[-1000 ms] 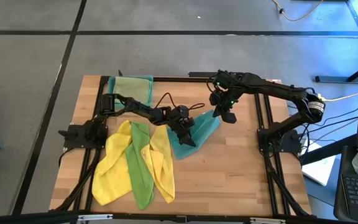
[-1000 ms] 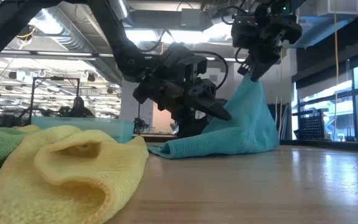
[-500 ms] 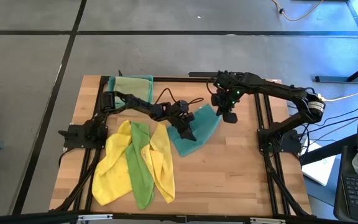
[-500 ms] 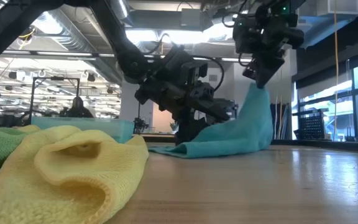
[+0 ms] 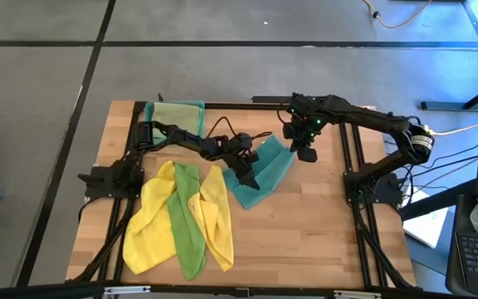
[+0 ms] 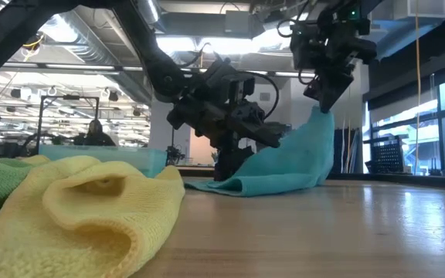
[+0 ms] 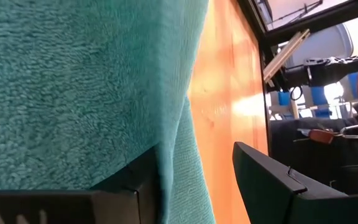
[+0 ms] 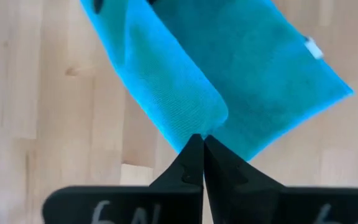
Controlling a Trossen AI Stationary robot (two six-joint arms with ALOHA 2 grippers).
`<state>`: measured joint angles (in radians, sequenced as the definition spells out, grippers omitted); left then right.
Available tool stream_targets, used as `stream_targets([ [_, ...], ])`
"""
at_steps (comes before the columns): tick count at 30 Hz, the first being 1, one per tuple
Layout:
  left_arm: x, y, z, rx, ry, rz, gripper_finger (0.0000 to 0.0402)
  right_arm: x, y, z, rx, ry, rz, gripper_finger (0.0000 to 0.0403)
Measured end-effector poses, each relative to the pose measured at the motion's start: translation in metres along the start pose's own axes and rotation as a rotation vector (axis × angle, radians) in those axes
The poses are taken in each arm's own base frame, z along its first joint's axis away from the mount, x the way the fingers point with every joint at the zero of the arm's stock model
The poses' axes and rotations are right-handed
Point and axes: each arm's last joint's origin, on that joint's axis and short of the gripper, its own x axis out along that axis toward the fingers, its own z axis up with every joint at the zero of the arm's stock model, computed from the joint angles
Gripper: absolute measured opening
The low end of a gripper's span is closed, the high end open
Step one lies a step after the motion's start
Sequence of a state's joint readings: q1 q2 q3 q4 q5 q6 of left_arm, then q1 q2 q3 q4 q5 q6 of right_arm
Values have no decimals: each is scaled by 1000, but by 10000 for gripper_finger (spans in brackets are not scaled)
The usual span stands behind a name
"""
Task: Fold microfiber towels
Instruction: Fold the blue microfiber cloth
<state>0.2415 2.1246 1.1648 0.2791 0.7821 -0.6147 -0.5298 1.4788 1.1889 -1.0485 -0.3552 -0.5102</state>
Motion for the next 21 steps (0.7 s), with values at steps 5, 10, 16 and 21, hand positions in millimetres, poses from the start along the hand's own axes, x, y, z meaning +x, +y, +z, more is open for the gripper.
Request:
stream_targets([
  [5, 0, 0, 0, -25, 12, -12, 177, -4, -9, -5, 36, -5, -21, 4],
  [10, 0, 0, -1, -43, 16, -15, 177, -6, -16, -7, 55, -23, -38, 3],
  [16, 0, 0, -1, -91, 21, -17, 173, -6, -18, -6, 53, -44, -40, 4],
  [21, -2, -2, -2, -161, 22, 2, 126, 2, -22, -5, 63, -25, -19, 4],
])
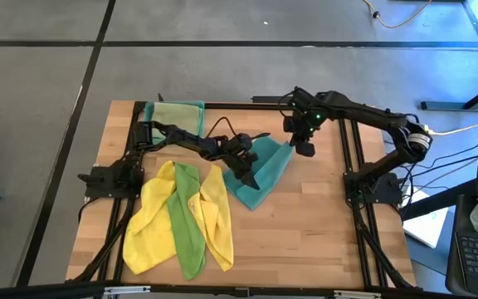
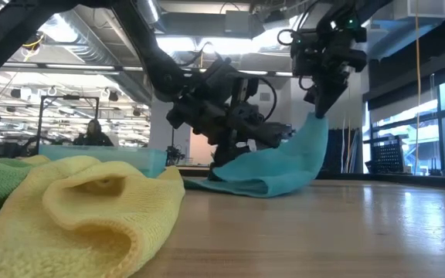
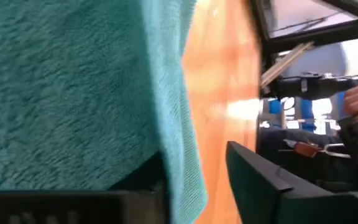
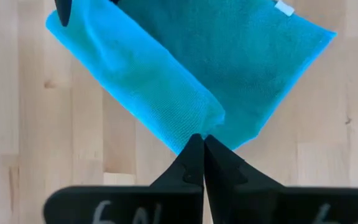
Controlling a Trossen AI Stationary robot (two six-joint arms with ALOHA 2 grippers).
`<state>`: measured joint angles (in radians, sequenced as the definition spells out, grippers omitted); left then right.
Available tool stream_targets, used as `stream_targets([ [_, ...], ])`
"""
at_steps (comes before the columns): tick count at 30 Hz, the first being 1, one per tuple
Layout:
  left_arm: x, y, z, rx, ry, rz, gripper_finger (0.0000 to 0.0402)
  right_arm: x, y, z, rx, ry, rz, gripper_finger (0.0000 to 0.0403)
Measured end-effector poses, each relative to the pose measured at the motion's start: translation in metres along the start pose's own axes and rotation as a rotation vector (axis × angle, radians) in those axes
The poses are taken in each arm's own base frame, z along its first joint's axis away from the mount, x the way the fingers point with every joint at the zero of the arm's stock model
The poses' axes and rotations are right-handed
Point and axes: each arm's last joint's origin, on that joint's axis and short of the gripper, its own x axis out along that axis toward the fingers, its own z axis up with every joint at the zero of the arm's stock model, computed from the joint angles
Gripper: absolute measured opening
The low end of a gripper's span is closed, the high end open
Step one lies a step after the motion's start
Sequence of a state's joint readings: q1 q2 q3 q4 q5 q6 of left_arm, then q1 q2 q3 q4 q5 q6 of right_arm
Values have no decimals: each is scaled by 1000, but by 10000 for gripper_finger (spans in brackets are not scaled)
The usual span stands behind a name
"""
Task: Fold microfiber towels
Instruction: Fold the blue microfiber cloth
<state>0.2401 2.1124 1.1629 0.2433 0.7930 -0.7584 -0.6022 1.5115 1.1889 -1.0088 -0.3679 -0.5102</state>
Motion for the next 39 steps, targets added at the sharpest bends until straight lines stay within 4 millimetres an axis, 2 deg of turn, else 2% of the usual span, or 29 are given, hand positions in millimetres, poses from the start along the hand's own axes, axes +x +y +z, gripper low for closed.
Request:
stream_targets([
  [5, -7, -2, -6, -27, 35, 63, 26, 13, -7, 2, 11, 25, 16, 4],
  [7, -12, -4, -10, -34, 65, 103, 8, 16, -9, 4, 10, 16, 22, 4],
  [12, -23, -6, -21, -52, 147, 206, 2, 18, -13, 15, -37, -122, 48, 4],
  [17, -34, -16, -24, -43, 147, 276, 1, 19, -17, 31, -111, -253, -2, 4],
  [24, -56, -21, -25, -44, 125, 405, 0, 47, -32, 35, -90, -207, -26, 4],
  [31, -67, -15, -23, -77, 121, 443, 0, 79, -44, 37, -81, -173, -8, 4],
  [39, -70, -12, -23, -87, 105, 527, 0, 85, -54, 45, -73, -205, -151, 4],
])
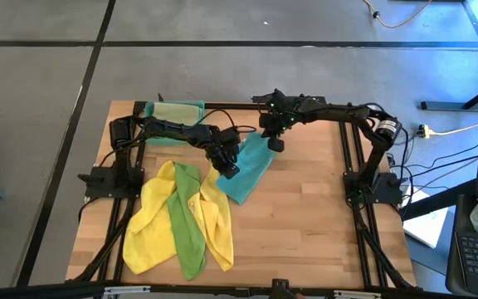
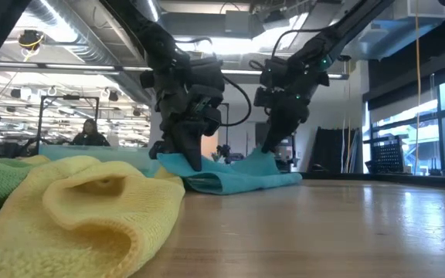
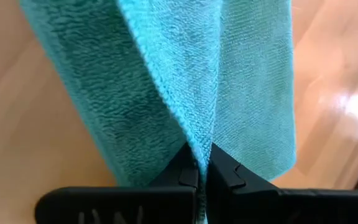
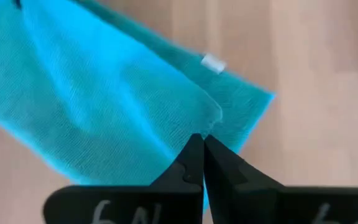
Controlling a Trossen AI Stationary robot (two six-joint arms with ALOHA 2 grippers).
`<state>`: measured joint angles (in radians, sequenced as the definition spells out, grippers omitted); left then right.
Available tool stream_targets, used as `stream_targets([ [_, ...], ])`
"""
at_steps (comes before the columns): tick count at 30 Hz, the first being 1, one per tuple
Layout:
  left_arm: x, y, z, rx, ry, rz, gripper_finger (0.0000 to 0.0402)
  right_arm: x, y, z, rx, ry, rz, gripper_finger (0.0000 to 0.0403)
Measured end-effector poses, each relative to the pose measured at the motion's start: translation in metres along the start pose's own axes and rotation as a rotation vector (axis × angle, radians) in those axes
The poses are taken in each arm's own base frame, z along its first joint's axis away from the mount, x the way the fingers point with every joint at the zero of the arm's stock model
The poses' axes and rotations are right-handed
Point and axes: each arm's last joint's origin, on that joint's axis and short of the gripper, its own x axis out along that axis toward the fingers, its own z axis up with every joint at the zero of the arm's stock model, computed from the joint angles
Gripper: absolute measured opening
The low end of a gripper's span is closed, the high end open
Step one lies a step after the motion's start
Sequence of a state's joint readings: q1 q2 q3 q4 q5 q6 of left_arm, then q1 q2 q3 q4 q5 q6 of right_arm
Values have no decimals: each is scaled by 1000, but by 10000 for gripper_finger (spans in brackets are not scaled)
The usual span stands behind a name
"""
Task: Fold microfiber towels
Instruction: Fold the blue microfiber cloth
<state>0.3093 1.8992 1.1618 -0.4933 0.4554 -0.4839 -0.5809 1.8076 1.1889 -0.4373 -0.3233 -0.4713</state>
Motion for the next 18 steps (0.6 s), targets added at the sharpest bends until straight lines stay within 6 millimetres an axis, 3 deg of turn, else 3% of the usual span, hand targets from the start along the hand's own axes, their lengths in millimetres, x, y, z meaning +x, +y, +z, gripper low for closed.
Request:
stream_targets([
  [11, 0, 2, 1, -1, -28, 58, 1, 4, -8, 6, 0, -78, -58, 9],
  [18, 0, 4, -2, -18, -18, 111, 26, 11, -10, 4, 73, -74, -56, 62],
])
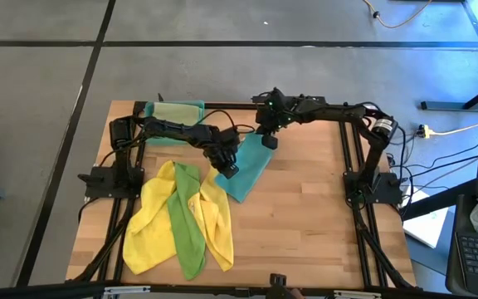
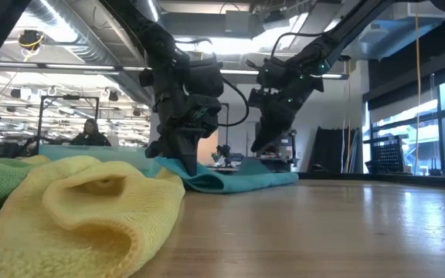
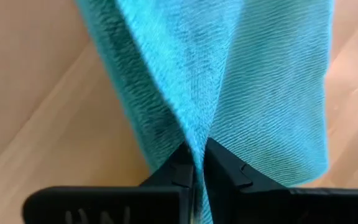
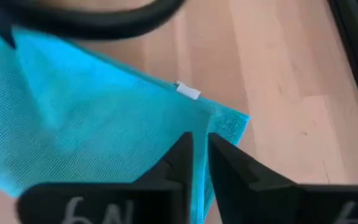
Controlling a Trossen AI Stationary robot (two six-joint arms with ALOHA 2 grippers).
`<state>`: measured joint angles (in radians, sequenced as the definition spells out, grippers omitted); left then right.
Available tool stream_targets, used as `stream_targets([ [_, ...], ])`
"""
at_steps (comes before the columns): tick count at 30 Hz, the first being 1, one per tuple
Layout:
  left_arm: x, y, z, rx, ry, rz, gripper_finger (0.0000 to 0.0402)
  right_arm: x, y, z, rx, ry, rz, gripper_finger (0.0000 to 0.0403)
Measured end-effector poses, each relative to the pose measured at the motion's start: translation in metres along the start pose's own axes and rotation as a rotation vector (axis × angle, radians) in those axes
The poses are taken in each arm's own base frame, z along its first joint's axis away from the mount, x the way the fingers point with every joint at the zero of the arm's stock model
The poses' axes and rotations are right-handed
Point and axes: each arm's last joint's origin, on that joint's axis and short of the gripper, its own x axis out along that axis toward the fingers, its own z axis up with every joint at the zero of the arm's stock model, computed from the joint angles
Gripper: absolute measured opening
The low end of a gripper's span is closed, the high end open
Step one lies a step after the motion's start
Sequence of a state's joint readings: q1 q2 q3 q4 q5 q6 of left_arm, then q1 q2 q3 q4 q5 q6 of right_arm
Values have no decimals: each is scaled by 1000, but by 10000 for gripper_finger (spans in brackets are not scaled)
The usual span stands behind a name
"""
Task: Fold microfiber towels
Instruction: Fold the blue microfiber cloth
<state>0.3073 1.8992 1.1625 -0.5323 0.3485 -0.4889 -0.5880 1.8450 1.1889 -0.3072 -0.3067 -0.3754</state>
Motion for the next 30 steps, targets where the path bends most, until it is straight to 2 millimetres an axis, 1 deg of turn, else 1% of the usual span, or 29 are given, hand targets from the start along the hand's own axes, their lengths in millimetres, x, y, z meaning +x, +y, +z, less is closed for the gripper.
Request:
stream_targets([
  [2, 0, 1, -1, -7, 10, 21, 36, 0, 0, -1, 10, 20, -17, 81],
  [7, 0, 3, -4, -17, 31, 55, 54, 0, -3, -3, 15, 67, -126, 127],
  [9, 0, 4, -5, -18, 36, 57, 58, -1, -4, -6, 63, 112, -177, 141],
  [12, 0, 3, -5, -8, 45, 37, 61, -10, 1, -11, 164, 175, -168, 155],
  [14, 0, 2, -5, 8, 55, 7, 61, -16, 5, -11, 199, 176, -78, 158],
  [16, 0, 1, -5, 25, 62, -10, 61, -19, 11, -11, 215, 146, 79, 157],
  [18, 0, 1, -5, 41, 62, -13, 61, -20, 16, -10, 218, 117, 206, 154],
  [19, 0, 1, -5, 44, 62, -15, 61, -18, 20, -10, 200, 111, 229, 152],
  [21, 0, 2, -5, 44, 61, -15, 61, -12, 27, -15, 158, 123, 211, 146],
  [25, 0, 1, -5, 42, 74, -37, 61, 5, 38, -33, 86, 138, 119, 134],
  [30, -1, 1, -7, 36, 108, -83, 61, 17, 42, -53, 138, 111, 20, 127],
])
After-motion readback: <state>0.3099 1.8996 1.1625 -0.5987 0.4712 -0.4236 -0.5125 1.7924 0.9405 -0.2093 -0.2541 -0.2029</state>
